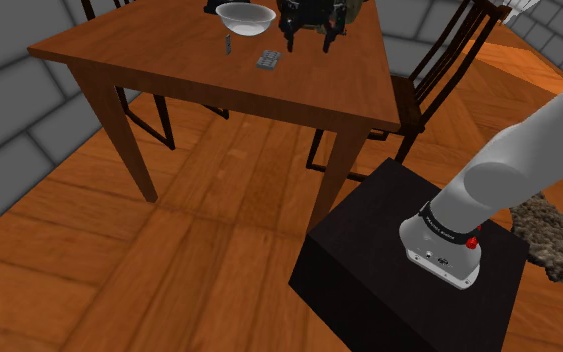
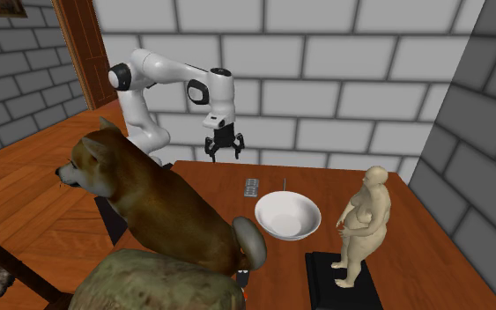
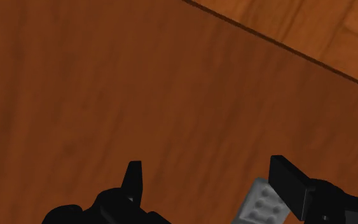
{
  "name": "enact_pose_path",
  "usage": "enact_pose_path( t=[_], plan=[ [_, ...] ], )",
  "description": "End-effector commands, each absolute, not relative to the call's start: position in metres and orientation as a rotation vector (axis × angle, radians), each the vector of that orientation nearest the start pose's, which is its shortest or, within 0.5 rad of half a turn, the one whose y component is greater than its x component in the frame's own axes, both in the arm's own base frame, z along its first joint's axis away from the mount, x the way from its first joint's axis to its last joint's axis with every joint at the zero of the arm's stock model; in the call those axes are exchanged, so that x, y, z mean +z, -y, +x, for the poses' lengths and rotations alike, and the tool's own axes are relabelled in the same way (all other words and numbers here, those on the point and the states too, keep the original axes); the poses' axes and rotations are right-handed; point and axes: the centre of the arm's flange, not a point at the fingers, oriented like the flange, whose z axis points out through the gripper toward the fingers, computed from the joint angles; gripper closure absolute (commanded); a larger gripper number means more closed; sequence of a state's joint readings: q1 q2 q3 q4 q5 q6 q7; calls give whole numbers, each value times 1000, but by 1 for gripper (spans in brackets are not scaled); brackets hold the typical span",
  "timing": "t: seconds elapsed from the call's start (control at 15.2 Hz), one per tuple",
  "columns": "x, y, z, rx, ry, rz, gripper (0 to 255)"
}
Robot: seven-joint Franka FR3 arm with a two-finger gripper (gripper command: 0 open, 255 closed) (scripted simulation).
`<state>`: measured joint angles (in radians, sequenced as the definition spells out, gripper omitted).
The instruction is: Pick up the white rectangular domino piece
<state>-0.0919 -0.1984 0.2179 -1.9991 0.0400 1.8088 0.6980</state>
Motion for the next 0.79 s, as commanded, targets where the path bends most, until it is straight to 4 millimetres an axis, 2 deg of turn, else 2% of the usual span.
enact_pose_path(
  t=[0.0,0.53,0.59,0.73],
  plan=[
    [537,-78,521,-5,-1030,-2970,0],
    [512,-76,625,5,-1469,-2784,0],
    [510,-75,631,5,-1495,-2771,0],
    [500,-75,631,5,-1495,-2771,0]
  ],
)
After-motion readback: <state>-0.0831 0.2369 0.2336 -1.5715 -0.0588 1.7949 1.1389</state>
